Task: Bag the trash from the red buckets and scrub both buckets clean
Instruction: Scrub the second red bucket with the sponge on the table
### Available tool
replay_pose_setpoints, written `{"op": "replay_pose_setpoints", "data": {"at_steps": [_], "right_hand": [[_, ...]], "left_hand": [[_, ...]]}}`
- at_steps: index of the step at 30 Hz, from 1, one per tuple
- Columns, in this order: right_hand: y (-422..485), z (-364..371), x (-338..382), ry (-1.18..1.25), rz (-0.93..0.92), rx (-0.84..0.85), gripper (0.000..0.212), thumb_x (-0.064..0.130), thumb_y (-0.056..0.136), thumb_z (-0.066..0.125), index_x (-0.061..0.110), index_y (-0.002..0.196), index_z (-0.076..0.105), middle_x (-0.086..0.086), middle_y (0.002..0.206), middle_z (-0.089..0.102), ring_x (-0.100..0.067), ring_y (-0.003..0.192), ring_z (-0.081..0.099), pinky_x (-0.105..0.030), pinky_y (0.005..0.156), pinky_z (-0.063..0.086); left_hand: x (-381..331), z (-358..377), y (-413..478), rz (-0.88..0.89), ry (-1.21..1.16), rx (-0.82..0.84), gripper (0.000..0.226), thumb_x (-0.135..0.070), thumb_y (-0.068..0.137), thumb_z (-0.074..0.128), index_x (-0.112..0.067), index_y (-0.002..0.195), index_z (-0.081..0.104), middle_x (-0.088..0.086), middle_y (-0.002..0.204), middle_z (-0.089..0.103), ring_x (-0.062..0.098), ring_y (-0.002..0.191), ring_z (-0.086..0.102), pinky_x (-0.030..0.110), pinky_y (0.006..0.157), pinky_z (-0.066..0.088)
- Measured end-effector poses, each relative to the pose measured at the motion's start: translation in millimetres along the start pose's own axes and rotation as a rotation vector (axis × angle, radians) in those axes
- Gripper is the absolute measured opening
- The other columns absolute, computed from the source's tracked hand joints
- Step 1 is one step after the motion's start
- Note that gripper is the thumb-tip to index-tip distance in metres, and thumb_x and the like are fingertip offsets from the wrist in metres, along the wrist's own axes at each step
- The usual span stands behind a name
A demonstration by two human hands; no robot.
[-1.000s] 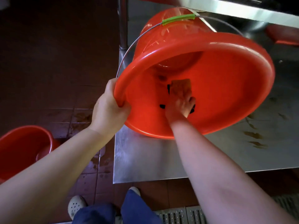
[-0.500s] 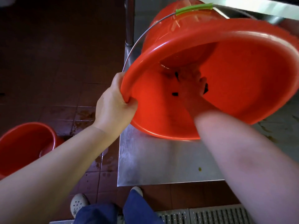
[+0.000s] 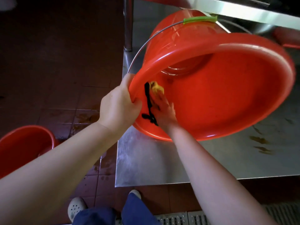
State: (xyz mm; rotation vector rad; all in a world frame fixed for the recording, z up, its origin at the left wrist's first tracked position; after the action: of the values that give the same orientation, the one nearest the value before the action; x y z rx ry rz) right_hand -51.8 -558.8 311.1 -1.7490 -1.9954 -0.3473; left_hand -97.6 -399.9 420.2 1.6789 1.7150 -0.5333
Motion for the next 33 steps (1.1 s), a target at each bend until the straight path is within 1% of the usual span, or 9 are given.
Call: {"op": "replay_pose_setpoints", "data": {"at_steps": [4,6,10,13,15,20,25,29,33], "right_hand": [[-66.2,-22.0,-50.2,-0.570,0.068,-0.221,0.069,0.026,0.082,0.050,0.048,0.143,0.026,0.009,0.152,0.032,-0.033,0.104,0.047,-0.039,0.081,0.036],[-83.5,-23.8,-56.1,-0.606,0.214,-0.284,0.071,0.021,0.076,0.059,0.040,0.142,0.038,0.002,0.148,0.038,-0.034,0.102,0.047,-0.039,0.077,0.034],[-87.9,3.2,-10.0,-0.188,0.498,-0.114,0.075,0.025,0.089,0.050,0.043,0.148,0.008,0.005,0.159,0.010,-0.036,0.126,0.030,-0.043,0.098,0.030],[-84.0,21.0,48.6,0.304,0.249,-0.185,0.077,0.028,0.088,0.048,0.052,0.144,0.002,0.017,0.157,0.010,-0.018,0.111,0.031,-0.035,0.095,0.026],[-91.7,23.3,66.8,0.379,0.078,-0.238,0.073,0.030,0.087,0.046,0.051,0.145,0.007,0.013,0.157,0.013,-0.019,0.108,0.031,-0.037,0.095,0.027],[-102.1,10.0,3.3,-0.330,-0.035,-0.046,0.083,0.046,0.087,0.054,0.050,0.145,-0.004,0.006,0.160,0.005,-0.034,0.117,0.038,-0.043,0.093,0.033],[-107.8,-23.2,-44.2,-0.546,0.060,-0.048,0.091,0.039,0.080,0.066,0.054,0.144,0.003,0.008,0.159,0.008,-0.029,0.110,0.040,-0.039,0.086,0.033],[-97.6,-2.8,-7.9,-0.237,0.378,-0.076,0.094,0.023,0.076,0.070,0.057,0.142,0.013,0.017,0.156,0.009,-0.030,0.115,0.032,-0.039,0.094,0.029],[-80.1,6.2,54.1,0.535,0.332,0.079,0.087,0.004,0.076,0.055,0.060,0.136,0.027,0.017,0.149,0.018,-0.024,0.124,0.026,-0.033,0.106,0.027]], "left_hand": [[-4.9,-1.0,-4.5,-0.014,0.012,-0.024,0.040,-0.011,0.077,0.055,-0.022,0.115,0.047,-0.011,0.066,0.046,0.022,0.064,0.048,0.030,0.062,0.035],[-10.9,0.9,-7.8,-0.016,0.009,-0.035,0.036,-0.011,0.079,0.053,-0.022,0.112,0.047,-0.012,0.062,0.044,0.021,0.061,0.045,0.029,0.061,0.032],[-20.8,3.8,-10.4,-0.025,0.008,-0.045,0.032,-0.012,0.081,0.052,-0.021,0.111,0.046,-0.011,0.063,0.044,0.024,0.063,0.045,0.030,0.062,0.031],[-21.0,1.3,-10.7,-0.053,0.010,-0.035,0.028,-0.020,0.084,0.055,-0.025,0.110,0.044,-0.011,0.066,0.046,0.022,0.064,0.046,0.029,0.063,0.033],[-20.8,-2.9,-10.4,-0.050,0.036,-0.023,0.029,-0.025,0.086,0.057,-0.026,0.112,0.044,-0.011,0.068,0.050,0.020,0.065,0.048,0.029,0.063,0.033],[-31.8,-27.2,-0.6,0.072,0.224,-0.003,0.051,-0.015,0.079,0.055,-0.023,0.128,0.041,0.002,0.078,0.053,0.034,0.077,0.056,0.034,0.065,0.038],[-43.0,-31.8,4.5,0.123,0.249,0.000,0.052,-0.011,0.076,0.054,-0.019,0.126,0.044,0.005,0.079,0.055,0.037,0.082,0.057,0.037,0.067,0.042],[-40.5,-27.9,1.9,0.095,0.217,-0.025,0.051,-0.012,0.078,0.053,-0.020,0.128,0.044,0.005,0.080,0.058,0.034,0.079,0.057,0.035,0.065,0.041],[-42.1,-27.4,0.1,0.130,0.299,-0.055,0.049,-0.016,0.082,0.055,-0.021,0.129,0.043,0.000,0.077,0.052,0.028,0.070,0.051,0.032,0.061,0.035]]}}
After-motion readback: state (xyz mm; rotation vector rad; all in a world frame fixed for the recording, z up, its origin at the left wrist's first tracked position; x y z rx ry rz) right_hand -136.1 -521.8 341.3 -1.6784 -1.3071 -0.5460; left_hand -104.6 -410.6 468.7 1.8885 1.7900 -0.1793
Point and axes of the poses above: each hand's wrist, its own y-axis towards the middle knuckle, its own z-axis out of the palm, x = y × z, the point moved 3 cm from there along y, towards the middle knuckle
